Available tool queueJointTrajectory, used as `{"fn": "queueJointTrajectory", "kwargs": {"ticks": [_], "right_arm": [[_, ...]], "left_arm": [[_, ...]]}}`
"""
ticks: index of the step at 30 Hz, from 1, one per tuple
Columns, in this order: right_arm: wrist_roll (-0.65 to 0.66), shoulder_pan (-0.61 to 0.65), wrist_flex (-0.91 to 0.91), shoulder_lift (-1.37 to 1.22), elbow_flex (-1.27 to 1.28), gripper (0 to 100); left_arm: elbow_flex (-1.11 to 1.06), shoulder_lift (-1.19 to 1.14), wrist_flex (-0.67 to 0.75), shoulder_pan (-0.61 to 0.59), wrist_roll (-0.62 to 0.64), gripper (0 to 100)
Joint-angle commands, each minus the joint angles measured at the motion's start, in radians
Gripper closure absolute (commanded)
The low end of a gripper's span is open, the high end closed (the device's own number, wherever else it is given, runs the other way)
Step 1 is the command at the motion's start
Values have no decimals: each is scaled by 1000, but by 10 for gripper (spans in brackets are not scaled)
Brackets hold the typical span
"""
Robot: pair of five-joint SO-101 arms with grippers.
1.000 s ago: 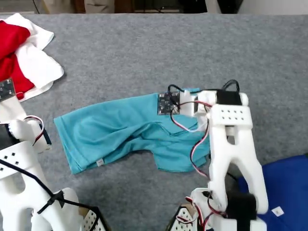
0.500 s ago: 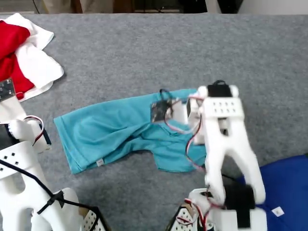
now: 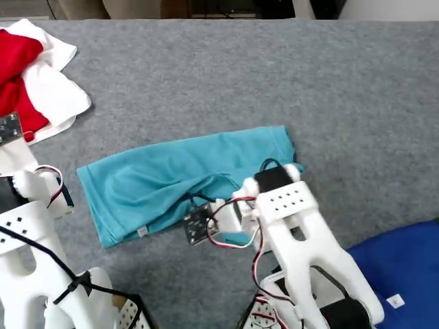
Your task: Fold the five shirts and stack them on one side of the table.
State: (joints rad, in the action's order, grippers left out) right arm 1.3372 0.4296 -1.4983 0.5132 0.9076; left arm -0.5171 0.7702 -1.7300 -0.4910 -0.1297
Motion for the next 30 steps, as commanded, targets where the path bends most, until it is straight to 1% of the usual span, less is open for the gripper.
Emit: {"fn": "queueJointTrajectory", "kwargs": {"ticks": [1, 6, 12, 17, 23, 27, 30], "right_arm": [[-28, 41, 26, -16, 7, 893], [-58, 48, 112, -51, 71, 891], [-115, 47, 253, -64, 165, 816], [-118, 42, 301, -64, 203, 816], [-130, 42, 400, -71, 295, 818], [-130, 42, 402, -71, 306, 823], [-130, 41, 402, -71, 311, 897]], "left_arm": [[-23, 7, -8, -12, -3, 976], [-51, 7, -8, -12, -3, 976], [-44, 7, -8, -12, -3, 976], [-48, 7, -8, -12, -3, 976], [-48, 7, -8, -12, -3, 976], [-49, 7, -8, -12, -3, 976], [-49, 7, -8, -12, -3, 976]]}}
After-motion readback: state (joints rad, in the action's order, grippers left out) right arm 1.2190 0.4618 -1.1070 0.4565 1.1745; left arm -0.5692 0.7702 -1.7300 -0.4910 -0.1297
